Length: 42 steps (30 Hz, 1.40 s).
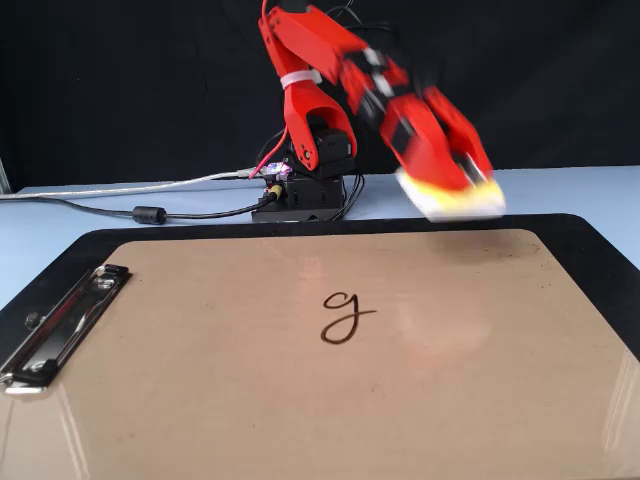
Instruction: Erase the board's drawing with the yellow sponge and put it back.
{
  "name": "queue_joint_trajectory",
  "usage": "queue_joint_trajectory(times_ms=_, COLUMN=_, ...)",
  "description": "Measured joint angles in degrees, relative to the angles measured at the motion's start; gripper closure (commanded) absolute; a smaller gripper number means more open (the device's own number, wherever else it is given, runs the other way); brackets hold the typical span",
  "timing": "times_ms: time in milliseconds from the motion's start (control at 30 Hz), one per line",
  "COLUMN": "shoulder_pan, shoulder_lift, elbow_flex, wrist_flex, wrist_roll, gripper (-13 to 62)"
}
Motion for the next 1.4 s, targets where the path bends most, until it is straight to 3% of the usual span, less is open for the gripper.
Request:
queue_joint_trajectory(times_ms=100, shoulder_pan=13.89, shoulder_lift=1.58, elbow_flex=-2.72, wrist_flex=12.57, wrist_roll=-0.35, gripper=57.4)
queue_joint_trajectory(times_ms=233, shoulder_pan=29.71, shoulder_lift=-4.04, elbow_flex=-2.81, wrist_flex=8.79, wrist_roll=-0.18, gripper=57.4)
queue_joint_trajectory(times_ms=467, shoulder_pan=30.06, shoulder_lift=-15.47, elbow_flex=6.50, wrist_flex=-17.31, wrist_roll=-0.09, gripper=57.4)
queue_joint_trajectory(times_ms=700, shoulder_pan=30.67, shoulder_lift=-24.26, elbow_flex=9.67, wrist_flex=-29.79, wrist_roll=-0.09, gripper=57.4)
queue_joint_trajectory(times_ms=900, shoulder_pan=32.52, shoulder_lift=-45.62, elbow_flex=-5.10, wrist_flex=-43.51, wrist_roll=-0.26, gripper=57.4)
queue_joint_trajectory(times_ms=1000, shoulder_pan=32.78, shoulder_lift=-50.54, elbow_flex=-9.40, wrist_flex=-46.05, wrist_roll=-0.35, gripper=57.4)
queue_joint_trajectory(times_ms=1133, shoulder_pan=32.78, shoulder_lift=-44.12, elbow_flex=1.32, wrist_flex=-46.67, wrist_roll=-0.35, gripper=57.4)
queue_joint_trajectory(times_ms=1300, shoulder_pan=33.05, shoulder_lift=-24.43, elbow_flex=23.29, wrist_flex=-46.58, wrist_roll=-0.35, gripper=57.4)
queue_joint_trajectory(times_ms=1400, shoulder_pan=33.05, shoulder_lift=-25.05, elbow_flex=21.18, wrist_flex=-46.05, wrist_roll=0.00, gripper=57.4)
